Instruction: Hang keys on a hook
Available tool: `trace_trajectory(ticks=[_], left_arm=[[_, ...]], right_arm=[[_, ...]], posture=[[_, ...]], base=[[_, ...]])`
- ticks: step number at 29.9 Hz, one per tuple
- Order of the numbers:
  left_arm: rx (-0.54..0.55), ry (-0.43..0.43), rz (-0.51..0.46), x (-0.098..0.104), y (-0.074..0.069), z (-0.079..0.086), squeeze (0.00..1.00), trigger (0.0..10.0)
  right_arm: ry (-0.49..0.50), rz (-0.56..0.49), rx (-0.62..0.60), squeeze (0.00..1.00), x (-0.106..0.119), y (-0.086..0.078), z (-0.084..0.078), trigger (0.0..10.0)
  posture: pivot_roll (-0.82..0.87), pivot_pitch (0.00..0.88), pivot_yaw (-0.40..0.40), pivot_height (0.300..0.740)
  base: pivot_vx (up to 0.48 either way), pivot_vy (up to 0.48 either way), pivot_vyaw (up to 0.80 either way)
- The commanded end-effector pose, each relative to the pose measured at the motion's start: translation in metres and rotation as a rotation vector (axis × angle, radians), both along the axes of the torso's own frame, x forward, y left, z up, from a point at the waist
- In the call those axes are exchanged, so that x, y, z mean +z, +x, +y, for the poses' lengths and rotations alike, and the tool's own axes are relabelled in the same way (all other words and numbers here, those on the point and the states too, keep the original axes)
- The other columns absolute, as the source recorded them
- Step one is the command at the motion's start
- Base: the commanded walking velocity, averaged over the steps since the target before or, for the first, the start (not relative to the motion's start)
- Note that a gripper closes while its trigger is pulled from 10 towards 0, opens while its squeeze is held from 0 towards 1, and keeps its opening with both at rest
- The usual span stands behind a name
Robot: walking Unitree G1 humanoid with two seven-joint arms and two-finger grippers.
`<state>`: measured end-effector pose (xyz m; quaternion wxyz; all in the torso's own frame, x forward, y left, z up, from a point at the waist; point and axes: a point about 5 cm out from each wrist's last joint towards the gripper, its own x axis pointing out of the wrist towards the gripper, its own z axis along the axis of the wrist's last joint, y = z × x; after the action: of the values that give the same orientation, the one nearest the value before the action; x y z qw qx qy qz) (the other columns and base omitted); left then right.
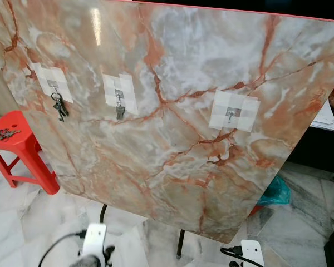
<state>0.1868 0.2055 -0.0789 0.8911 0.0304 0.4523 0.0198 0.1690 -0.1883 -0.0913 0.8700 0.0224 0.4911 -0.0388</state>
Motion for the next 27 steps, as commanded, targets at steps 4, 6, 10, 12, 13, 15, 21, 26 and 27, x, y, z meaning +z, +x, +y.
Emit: trace_trajectory(ticks=[4,6,10,12,13,15,21,26,27], left_arm=[[0.051,0.015,0.042,-0.005,-0.009,0.002,0.00,10.0],[0.058,0.015,0.042,-0.005,-0.010,0.002,0.00,10.0],[0.073,0.021,0.040,-0.006,-0.012,0.005,0.00,10.0],[0.042,0.037,0.046,-0.005,-0.012,0.006,0.00,10.0],[0.042,0.037,0.046,-0.005,-0.012,0.006,0.00,10.0],[0.040,0.034,0.051,-0.006,-0.013,0.006,0.00,10.0],[0.019,0.038,0.066,-0.008,-0.017,0.007,0.00,10.0],[0.006,0.034,0.072,-0.008,-0.018,0.006,0.00,10.0],[0.005,0.034,0.073,-0.008,-0.018,0.006,0.00,10.0]], right_arm=[[-0.018,0.013,0.008,0.00,0.000,-0.002,-0.005,10.0],[-0.020,0.014,0.011,0.00,0.000,-0.002,-0.005,10.0],[-0.021,0.016,0.015,0.00,-0.001,-0.003,-0.006,10.0],[-0.021,0.016,0.016,0.00,-0.001,-0.004,-0.006,10.0],[-0.021,0.016,0.016,0.00,-0.001,-0.004,-0.006,10.0],[-0.019,0.012,0.009,0.00,-0.001,-0.004,-0.006,10.0],[-0.016,0.010,-0.006,0.00,-0.001,-0.005,-0.006,10.0],[-0.016,0.020,-0.006,0.00,-0.002,-0.008,-0.006,10.0],[-0.015,0.022,-0.005,0.00,-0.003,-0.008,-0.005,10.0]], posture=[[0.09,0.000,-0.039,0.740],[0.09,0.000,-0.041,0.740],[0.10,0.000,-0.043,0.740],[0.10,0.000,-0.040,0.740],[0.10,0.000,-0.040,0.740],[0.10,0.000,-0.036,0.740],[0.09,0.000,-0.026,0.740],[0.10,0.000,-0.027,0.740],[0.10,0.000,-0.027,0.740]], base=[[0.000,0.000,0.00],[0.000,0.000,0.00],[0.000,0.122,0.00],[0.000,0.315,0.00],[0.000,0.349,0.00],[0.000,0.375,0.00],[0.000,0.478,0.00],[0.000,0.480,0.00],[0.000,0.480,0.00]])
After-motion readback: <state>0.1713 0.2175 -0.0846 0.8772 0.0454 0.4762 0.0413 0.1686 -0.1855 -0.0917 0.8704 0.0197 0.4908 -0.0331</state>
